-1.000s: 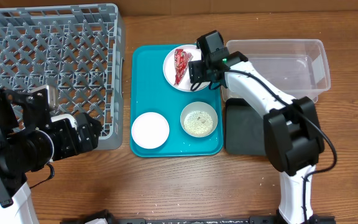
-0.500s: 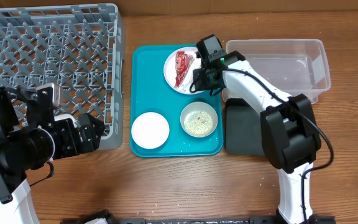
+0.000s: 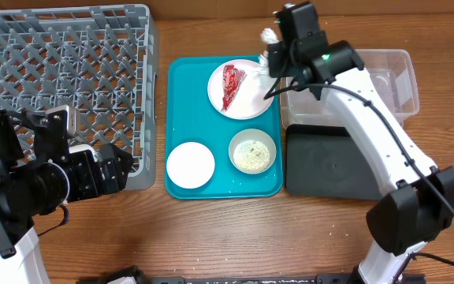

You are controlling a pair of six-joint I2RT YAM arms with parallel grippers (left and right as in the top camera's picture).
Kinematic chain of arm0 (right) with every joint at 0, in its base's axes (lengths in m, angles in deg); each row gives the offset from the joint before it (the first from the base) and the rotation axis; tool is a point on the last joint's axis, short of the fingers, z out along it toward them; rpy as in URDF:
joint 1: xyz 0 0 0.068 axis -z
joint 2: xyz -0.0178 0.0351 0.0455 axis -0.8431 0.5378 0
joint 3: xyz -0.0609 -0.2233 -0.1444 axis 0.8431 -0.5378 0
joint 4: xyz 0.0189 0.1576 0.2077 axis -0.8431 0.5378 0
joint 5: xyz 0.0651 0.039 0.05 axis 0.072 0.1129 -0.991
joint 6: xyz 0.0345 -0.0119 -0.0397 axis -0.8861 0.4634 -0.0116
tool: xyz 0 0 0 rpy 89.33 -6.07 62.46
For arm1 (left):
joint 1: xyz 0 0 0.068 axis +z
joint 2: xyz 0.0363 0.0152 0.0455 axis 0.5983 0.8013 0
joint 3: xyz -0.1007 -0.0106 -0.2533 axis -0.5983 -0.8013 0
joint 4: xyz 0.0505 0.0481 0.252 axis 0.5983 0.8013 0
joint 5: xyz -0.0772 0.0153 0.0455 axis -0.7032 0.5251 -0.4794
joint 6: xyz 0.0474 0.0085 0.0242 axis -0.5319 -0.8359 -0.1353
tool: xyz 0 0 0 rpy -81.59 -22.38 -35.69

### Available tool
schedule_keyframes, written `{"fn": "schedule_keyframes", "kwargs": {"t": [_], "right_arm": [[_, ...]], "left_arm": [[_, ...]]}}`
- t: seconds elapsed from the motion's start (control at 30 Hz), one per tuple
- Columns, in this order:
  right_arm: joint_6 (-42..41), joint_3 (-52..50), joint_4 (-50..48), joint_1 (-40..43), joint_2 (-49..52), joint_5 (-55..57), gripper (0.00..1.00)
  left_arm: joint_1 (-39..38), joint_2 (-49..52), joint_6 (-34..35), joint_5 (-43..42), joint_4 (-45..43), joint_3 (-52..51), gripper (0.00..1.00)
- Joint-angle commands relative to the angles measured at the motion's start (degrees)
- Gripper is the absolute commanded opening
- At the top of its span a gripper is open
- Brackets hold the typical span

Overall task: Sort waste into correct bins and load items into the dishwasher
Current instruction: 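Grasp the tissue from the white plate and drop it in the clear bin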

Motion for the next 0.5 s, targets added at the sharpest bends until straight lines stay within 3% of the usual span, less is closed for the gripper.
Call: {"fn": "schedule_keyframes", "kwargs": {"t": [0.0,0.13,0.17,0.2,0.23,0.37,0.47], "right_arm": [[-0.1,-0.6,-0.3,5.4,1.1,6.7,0.04],[-0.1,-2.5,-0.3,9.9,1.8,-0.6,0.05],[0.0,-2.8,-0.1,10.8,2.1,-1.4,0.21],[0.1,-2.8,0.2,11.3,2.2,-1.6,0.47],[0.4,-2.8,0.3,11.7,2.2,-1.7,0.66],[4.7,0.4,2.4,10.7,0.1,-12.0,0.76],[4.9,1.1,2.8,8.3,-1.1,-18.1,0.77]], "left_arm": [[-0.4,0.1,-1.1,-1.1,0.1,0.3,1.00],[-0.4,0.1,-1.1,-1.1,0.1,0.3,1.00],[-0.4,0.1,-1.1,-1.1,0.1,0.3,1.00],[-0.4,0.1,-1.1,-1.1,0.1,0.3,1.00],[-0.4,0.1,-1.1,-1.0,0.1,0.3,1.00],[-0.4,0.1,-1.1,-1.1,0.1,0.3,1.00],[-0.4,0.1,-1.1,-1.1,0.1,0.3,1.00]]}}
